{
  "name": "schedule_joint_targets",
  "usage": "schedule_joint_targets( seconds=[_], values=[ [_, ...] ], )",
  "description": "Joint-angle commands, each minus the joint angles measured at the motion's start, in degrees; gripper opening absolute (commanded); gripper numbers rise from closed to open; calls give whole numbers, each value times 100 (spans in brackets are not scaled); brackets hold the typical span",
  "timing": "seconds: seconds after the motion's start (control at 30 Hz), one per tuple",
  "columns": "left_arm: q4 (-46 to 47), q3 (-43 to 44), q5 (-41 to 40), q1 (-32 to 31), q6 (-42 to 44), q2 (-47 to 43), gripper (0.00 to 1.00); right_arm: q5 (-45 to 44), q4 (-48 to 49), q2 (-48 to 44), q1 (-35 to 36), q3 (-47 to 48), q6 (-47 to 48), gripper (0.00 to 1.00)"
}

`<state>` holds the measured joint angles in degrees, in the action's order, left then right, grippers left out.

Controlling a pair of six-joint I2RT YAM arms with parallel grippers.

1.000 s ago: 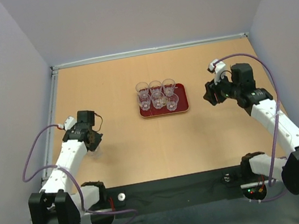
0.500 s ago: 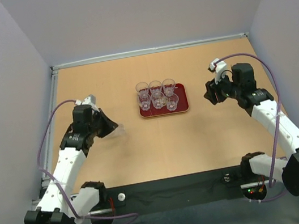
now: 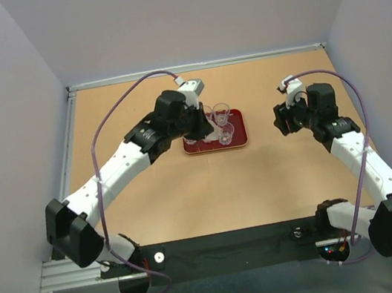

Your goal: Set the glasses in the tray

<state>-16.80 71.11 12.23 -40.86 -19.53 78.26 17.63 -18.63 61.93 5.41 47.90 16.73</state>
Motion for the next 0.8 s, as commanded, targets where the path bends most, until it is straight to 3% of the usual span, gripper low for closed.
schedule_joint_targets(
  seconds=[0.0,0.43,0.77],
  values=[
    [54,1095,-265,-351,248,628,0,-426,387,-102,-136,-44,-56,59],
    [-395,3126,-564,-783,450,2579,0,-787,501,-85,-286,-88,-117,60],
    [-509,4050,-555,-836,406,3511,0,-875,519,-94,-312,-88,-135,61]
  ],
)
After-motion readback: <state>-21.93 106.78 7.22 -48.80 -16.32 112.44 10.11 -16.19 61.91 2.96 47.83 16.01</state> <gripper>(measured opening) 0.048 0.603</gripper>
